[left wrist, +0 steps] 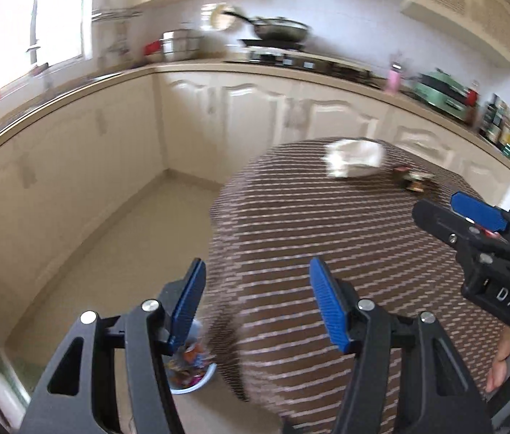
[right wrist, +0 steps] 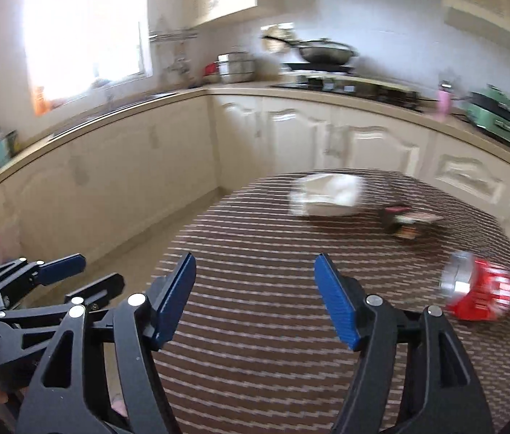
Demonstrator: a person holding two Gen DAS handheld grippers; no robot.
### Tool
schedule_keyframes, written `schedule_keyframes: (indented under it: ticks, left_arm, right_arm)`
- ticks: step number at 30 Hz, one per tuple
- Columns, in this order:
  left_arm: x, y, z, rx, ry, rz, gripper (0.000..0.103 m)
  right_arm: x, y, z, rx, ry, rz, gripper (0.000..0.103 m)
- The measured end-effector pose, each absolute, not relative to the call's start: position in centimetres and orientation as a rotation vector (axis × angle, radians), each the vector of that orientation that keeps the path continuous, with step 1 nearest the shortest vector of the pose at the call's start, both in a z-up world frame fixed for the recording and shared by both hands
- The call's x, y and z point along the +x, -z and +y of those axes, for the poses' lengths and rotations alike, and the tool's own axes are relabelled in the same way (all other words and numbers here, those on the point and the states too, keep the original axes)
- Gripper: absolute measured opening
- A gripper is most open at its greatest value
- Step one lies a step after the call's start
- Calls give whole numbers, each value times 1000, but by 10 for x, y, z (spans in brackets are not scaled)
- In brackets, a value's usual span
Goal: Collect trash
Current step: 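Swing both tools back over the table toward the red can and napkin, then grasp the crushed red can with the right tool while the left tool grasps the white napkin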
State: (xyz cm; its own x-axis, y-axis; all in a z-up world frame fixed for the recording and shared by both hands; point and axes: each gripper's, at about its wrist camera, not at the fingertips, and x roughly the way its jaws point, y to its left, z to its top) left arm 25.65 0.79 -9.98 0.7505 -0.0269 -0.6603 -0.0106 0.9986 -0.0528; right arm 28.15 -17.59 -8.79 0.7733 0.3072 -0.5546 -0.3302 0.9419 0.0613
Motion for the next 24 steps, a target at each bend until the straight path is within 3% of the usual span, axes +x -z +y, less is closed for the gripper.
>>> schedule_keyframes:
  ticks: [10,22,23,24]
  left_arm:
    - [295,108,-120,74,204,753,59]
    - [345,117,-156,90,236,786,59]
    - [348,116,-154,88,228,785,59]
    - [353,117,-148,82,215,786,59]
  right_arm:
    - [281,101,-340,42,-12,590,68]
    - [345,141,-377,123,-27,781,72]
    - [349,144,-380,143,-49,797,66]
    - [353,147,-382,162,-70,811,54]
